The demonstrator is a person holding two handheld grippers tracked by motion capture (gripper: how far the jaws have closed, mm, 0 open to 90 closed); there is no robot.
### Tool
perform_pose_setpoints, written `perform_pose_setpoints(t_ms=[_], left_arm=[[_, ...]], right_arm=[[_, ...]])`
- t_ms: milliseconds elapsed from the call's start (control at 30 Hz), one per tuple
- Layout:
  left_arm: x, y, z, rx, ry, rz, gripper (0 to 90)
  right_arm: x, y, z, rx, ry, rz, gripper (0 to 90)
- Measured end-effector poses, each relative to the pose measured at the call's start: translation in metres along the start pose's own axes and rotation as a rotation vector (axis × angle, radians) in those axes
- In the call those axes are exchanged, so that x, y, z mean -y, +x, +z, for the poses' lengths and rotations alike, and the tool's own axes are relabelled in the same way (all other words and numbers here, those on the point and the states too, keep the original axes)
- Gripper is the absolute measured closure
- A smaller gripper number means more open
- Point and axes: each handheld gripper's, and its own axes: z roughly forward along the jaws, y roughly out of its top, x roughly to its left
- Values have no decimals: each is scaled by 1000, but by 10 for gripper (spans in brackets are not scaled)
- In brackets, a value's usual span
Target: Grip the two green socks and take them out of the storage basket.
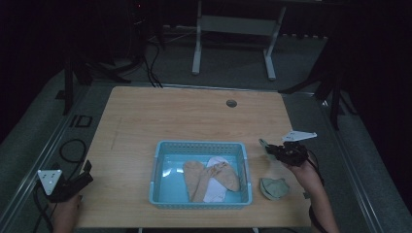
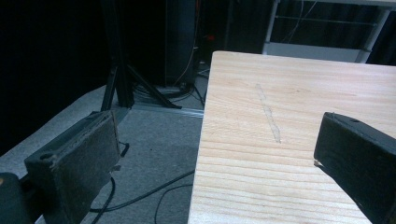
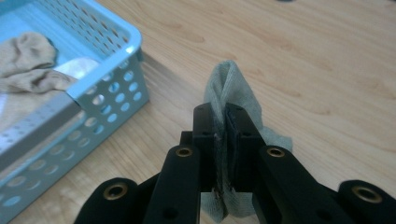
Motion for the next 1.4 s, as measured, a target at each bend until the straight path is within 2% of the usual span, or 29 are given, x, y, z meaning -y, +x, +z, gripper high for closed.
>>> perform_pose_setpoints(t_ms=[233, 267, 333, 367, 567, 600, 633, 667, 700, 733, 767, 800, 833, 867, 900, 933, 967, 1033, 1100, 1167, 1267, 1300, 1400], left_arm=[[0, 0, 0, 0, -2, -2, 4], [0, 0, 0, 0, -2, -2, 4], [0, 0, 0, 0, -1, 0, 4], [0, 0, 0, 0, 0, -1, 4], [0, 0, 0, 1, -1, 0, 4], [0, 0, 0, 0, 0, 0, 4], [0, 0, 0, 1, 0, 0, 4], [0, 0, 0, 0, 0, 0, 4], [0, 0, 0, 0, 0, 0, 4], [0, 0, 0, 0, 0, 0, 4], [0, 0, 0, 1, 0, 1, 4], [0, 0, 0, 1, -1, 0, 4], [0, 0, 0, 1, -1, 0, 4], [0, 0, 0, 1, -1, 0, 4], [0, 0, 0, 2, -2, 0, 4], [0, 0, 0, 2, -2, 0, 4], [0, 0, 0, 2, -1, 1, 4], [0, 0, 0, 2, -1, 1, 4], [0, 0, 0, 2, 0, 0, 4], [0, 0, 0, 2, 0, 1, 4], [0, 0, 0, 2, 0, 1, 4], [0, 0, 0, 2, -1, 1, 4], [0, 0, 0, 2, -1, 0, 4]], right_arm=[[11, -1, 17, -10, 32, 19, 836], [15, -1, 23, -29, 48, 26, 835], [15, -1, 23, -29, 48, 26, 835], [19, 1, 34, -46, 94, 18, 835], [24, 3, 44, -65, 118, 30, 831], [24, 5, 46, -83, 139, 23, 806], [24, 5, 46, -83, 139, 23, 806], [23, 7, 46, -85, 139, 8, 739], [23, 7, 46, -85, 139, 8, 739], [22, 8, 44, -85, 131, 5, 739], [22, 8, 44, -85, 131, 5, 693], [16, 9, 35, -76, 75, 3, 556], [14, 10, 31, -72, 56, 2, 510], [14, 10, 31, -72, 56, 2, 510], [10, 10, 24, -55, 22, 7, 466], [10, 10, 24, -55, 22, 7, 466], [7, 11, 18, -45, -7, 10, 401], [6, 12, 16, -36, -21, 6, 380], [5, 12, 12, -22, -38, 9, 315], [4, 10, 9, -13, -57, 29, 237], [4, 8, 8, -12, -71, 51, 197], [5, 6, 7, -17, -76, 55, 124], [7, 5, 7, 1, -80, 47, 137]])
